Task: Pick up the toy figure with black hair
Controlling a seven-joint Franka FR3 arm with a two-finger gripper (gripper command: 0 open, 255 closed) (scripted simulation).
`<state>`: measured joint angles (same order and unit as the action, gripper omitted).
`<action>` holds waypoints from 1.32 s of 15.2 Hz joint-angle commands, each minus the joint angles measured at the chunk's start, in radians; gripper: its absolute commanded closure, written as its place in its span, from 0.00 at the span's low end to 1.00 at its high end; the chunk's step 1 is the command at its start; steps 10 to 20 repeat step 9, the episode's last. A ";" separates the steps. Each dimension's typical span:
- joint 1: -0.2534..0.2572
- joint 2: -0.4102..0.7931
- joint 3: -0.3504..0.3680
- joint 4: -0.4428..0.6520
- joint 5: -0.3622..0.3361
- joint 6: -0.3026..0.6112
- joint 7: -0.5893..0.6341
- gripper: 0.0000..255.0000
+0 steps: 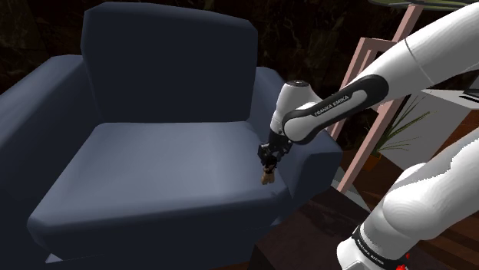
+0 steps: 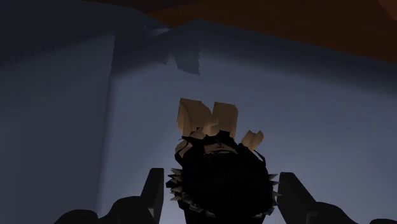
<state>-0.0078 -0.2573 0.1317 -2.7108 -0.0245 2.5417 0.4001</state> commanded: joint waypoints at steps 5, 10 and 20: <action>0.006 -0.074 -0.008 0.029 0.014 -0.102 -0.016 1.00; 0.008 -0.096 -0.010 0.042 0.018 -0.138 -0.019 1.00; 0.008 -0.096 -0.010 0.042 0.018 -0.138 -0.019 1.00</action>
